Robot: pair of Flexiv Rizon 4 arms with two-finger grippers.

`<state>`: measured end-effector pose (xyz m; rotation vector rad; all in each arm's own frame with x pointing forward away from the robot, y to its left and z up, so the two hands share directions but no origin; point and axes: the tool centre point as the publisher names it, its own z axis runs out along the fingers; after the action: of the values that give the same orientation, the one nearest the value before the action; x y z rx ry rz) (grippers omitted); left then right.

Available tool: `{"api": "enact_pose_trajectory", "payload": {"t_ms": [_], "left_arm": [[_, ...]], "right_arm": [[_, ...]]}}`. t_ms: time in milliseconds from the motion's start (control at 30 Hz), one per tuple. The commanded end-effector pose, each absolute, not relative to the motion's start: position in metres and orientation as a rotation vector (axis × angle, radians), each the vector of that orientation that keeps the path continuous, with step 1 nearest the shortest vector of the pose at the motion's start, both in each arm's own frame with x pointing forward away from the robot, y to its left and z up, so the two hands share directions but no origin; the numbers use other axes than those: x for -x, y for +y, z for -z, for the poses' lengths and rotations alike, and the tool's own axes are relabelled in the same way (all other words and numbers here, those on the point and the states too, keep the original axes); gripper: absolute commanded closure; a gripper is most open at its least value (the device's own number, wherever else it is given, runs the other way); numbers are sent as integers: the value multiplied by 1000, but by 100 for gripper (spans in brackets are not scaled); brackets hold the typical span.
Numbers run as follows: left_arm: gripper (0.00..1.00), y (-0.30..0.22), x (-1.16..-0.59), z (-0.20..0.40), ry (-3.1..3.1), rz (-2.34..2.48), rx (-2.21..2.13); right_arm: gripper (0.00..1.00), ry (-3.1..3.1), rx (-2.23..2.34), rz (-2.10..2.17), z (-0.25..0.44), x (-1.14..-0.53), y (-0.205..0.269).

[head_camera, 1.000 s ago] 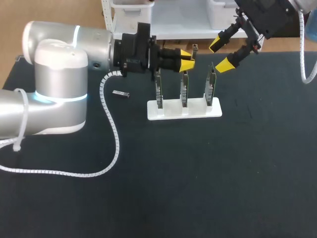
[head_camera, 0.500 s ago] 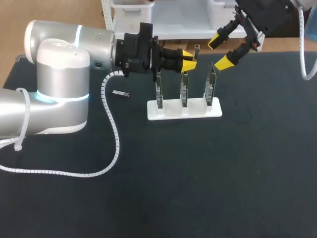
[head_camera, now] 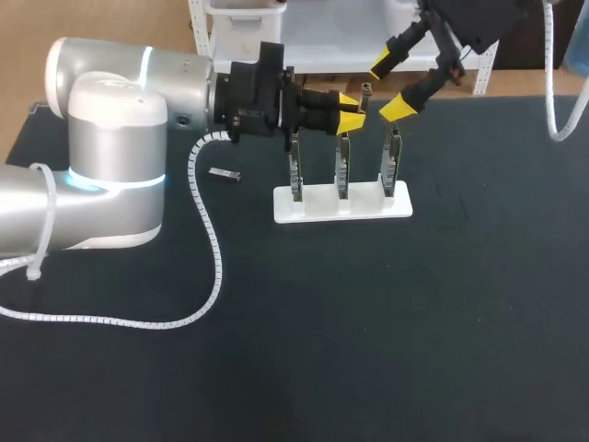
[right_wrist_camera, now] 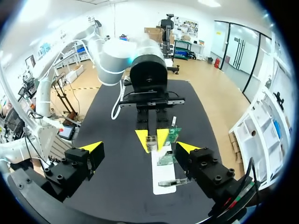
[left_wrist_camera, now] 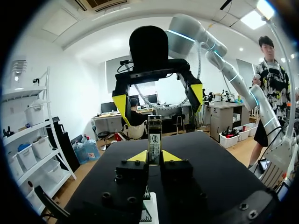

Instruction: Pick up the optical module with the left hand, and insert it into the network port with the right hand.

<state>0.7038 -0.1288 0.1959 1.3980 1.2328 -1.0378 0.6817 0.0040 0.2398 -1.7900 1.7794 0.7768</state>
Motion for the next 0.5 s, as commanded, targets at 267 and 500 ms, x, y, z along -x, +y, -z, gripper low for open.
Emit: {"api": "enact_pose_trajectory", "payload": {"t_ms": [267,500], "left_arm": [[100,-129,-705,-196,1234,1040,-1401],[100,-129,-705,-196,1234,1040,-1401]], "right_arm": [[0,1736,1800,-751,-238,-667,10],[0,1726,1814,-729,-243,-672,10]]}}
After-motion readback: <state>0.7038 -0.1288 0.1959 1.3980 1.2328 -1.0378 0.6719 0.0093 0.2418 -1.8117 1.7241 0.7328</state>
